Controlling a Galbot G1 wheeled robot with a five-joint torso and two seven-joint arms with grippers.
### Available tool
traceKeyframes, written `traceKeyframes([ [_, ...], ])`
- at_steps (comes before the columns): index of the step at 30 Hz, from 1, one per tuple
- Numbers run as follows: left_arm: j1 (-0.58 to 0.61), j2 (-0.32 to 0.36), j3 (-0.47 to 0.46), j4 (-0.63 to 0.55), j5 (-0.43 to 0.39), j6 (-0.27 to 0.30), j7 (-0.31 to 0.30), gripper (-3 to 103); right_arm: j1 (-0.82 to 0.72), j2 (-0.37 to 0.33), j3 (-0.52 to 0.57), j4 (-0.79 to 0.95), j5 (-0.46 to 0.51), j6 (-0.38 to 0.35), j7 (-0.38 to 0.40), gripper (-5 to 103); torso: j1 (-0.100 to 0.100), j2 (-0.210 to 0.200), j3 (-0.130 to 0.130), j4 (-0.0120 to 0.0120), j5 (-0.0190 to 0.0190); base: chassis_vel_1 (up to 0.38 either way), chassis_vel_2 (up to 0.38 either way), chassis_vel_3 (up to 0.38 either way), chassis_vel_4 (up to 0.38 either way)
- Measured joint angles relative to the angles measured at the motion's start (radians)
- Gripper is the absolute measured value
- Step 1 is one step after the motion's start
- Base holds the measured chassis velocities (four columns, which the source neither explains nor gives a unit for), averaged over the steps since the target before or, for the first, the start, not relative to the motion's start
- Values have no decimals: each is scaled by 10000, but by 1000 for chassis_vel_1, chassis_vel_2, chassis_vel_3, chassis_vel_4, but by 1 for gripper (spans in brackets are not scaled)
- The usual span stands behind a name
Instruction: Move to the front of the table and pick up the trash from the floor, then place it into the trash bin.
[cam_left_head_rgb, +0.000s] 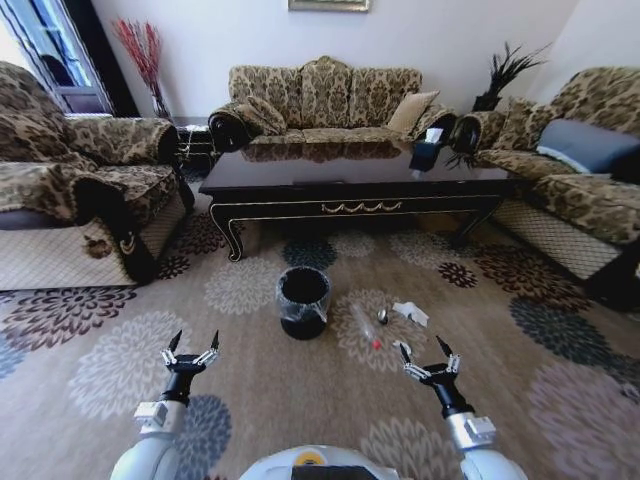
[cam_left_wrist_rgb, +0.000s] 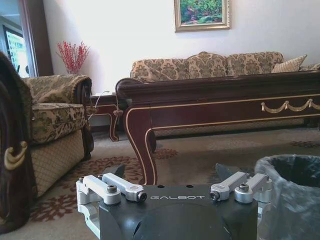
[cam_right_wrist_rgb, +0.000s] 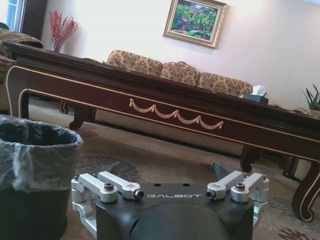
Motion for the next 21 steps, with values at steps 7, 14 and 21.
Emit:
traceKeyframes([
  [7, -207, 161, 41, -16, -112, 176, -28, 100, 17, 6, 7, -49, -127, -1, 154, 100, 0, 0, 0, 0, -1, -214, 208, 203, -217],
  [14, -413, 253, 290, -88, -32, 338, -88, 100, 55, 93, -28, -143, -370, 37, 387, 100, 1, 0, 3, 0, 0, -133, 132, 120, -134],
  [21, -1163, 871, 1200, -563, -14, 1337, -484, 100, 112, 95, -73, -191, -370, 67, 539, 100, -1, 3, -2, 2, 3, -8, 7, 4, -5],
])
